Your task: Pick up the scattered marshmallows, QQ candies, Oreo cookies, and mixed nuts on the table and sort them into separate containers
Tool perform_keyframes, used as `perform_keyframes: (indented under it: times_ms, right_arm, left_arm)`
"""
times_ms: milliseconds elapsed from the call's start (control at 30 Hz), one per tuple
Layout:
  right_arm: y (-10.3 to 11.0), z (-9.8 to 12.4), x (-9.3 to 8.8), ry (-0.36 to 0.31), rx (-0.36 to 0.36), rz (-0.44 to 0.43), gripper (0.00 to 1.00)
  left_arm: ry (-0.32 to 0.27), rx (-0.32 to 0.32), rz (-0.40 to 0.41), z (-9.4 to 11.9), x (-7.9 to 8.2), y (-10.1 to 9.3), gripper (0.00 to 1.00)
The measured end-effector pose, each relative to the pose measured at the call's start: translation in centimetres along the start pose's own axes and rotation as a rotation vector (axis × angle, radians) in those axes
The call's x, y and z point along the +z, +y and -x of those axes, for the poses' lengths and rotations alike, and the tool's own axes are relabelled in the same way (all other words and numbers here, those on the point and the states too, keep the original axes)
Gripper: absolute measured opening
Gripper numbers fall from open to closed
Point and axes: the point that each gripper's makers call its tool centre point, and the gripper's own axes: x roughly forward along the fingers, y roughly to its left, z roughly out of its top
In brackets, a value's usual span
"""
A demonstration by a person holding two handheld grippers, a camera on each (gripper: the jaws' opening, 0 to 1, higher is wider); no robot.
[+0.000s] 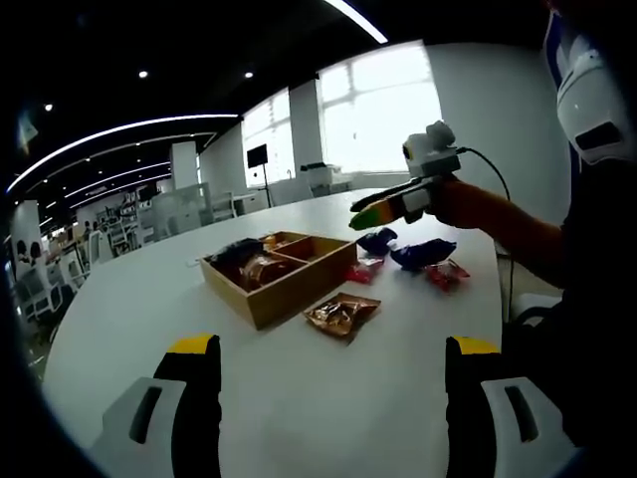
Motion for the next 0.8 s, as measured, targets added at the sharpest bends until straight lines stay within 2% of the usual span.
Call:
perform_keyframes:
  times_ms: [100, 600, 800]
  right_arm:
    - [0.2, 0.6, 0.3, -0.022, 0.002, 0.007, 0.90]
    - [0.8, 2.3, 0.3, -0.029, 0.011, 0.023, 0.90]
    - [1.4, 3.3, 1.1, -0.058, 0.018, 0.025, 0.90]
  left_arm:
    - [0.007, 0.000, -0.001, -0.1, -0.1, 0.0, 0.97]
    - [0.003, -0.006, -0.006, -0.2, 0.2, -0.1, 0.97]
    - [0.000, -0.013, -0.006, -0.4, 0.2, -0.3, 0.97]
